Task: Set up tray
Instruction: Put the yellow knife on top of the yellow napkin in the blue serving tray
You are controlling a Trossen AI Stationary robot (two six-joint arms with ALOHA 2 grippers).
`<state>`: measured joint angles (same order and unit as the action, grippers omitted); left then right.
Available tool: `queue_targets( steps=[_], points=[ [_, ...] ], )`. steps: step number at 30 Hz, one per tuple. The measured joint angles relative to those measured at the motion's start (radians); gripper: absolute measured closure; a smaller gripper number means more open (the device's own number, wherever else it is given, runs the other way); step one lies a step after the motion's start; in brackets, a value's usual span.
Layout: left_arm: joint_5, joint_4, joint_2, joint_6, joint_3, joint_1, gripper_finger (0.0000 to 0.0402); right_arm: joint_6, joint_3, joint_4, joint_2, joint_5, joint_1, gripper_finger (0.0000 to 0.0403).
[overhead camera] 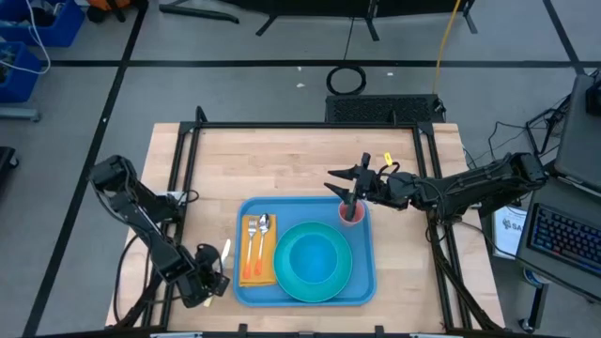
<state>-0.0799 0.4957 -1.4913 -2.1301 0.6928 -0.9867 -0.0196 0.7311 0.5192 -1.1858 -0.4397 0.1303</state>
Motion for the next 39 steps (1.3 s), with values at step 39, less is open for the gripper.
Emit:
queue_targets(
  steps=[39],
  points=[
    [0.042,0.062,-0.045,0.108,0.000,0.047,0.0352,0.016,0.000,-0.024,0.000,0.000,0.000,0.0250]
  ],
)
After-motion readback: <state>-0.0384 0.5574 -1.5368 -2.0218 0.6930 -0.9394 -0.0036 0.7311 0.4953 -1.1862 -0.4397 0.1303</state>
